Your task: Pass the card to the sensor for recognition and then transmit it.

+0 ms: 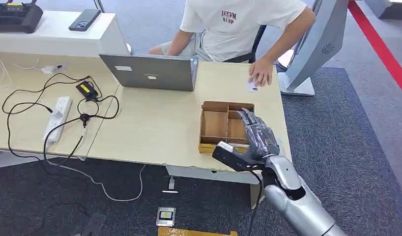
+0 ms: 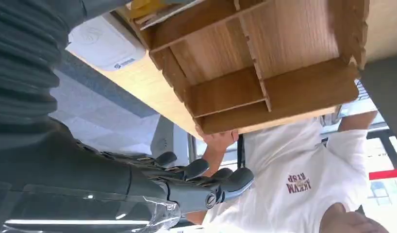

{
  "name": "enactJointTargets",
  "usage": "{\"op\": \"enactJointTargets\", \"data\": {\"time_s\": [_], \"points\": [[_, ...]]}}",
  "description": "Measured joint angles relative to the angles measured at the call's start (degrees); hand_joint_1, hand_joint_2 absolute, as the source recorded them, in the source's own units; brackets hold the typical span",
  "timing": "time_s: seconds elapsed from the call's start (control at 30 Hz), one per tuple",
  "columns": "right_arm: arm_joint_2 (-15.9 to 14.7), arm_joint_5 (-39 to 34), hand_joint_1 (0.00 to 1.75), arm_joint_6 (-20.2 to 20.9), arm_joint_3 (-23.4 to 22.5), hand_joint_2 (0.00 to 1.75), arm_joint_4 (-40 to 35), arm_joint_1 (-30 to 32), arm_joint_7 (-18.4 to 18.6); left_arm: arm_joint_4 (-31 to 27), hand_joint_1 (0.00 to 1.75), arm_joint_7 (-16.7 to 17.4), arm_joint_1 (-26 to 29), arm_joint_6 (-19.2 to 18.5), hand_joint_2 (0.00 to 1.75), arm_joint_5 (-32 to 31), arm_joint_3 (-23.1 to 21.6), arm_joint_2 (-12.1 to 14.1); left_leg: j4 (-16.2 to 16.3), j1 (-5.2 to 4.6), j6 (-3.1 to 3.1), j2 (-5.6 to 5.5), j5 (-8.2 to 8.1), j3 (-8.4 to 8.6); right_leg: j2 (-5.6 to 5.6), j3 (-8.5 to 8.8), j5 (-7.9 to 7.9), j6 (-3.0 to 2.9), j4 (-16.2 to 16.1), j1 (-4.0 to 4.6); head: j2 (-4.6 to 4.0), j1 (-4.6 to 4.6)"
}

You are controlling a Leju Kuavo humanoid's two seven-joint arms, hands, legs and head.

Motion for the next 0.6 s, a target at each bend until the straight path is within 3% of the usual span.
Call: {"op": "enactJointTargets", "data": {"time_s": [0.3, 0.6], "points": [[0.48, 1.2, 0.0, 0.31, 1.44, 1.75, 1.95, 0.54, 0.0, 0.0, 0.0, -0.5, 0.0, 0.0, 1.75, 0.77, 0.02, -0.37, 0.0, 0.0, 0.0, 0.0, 0.0, 0.0, 0.0, 0.0, 0.0, 0.0, 0.0, 0.0, 0.0, 0.0], [0.46, 1.97, 0.0, -2.05, 1.4, 1.75, 4.02, 0.57, 0.02, 0.0, 0.0, -0.52, 0.0, 0.11, 1.75, 0.83, 0.02, -0.48, 0.0, 0.0, 0.0, 0.0, 0.0, 0.0, 0.0, 0.0, 0.0, 0.0, 0.0, 0.0, 0.0, 0.0]]}}
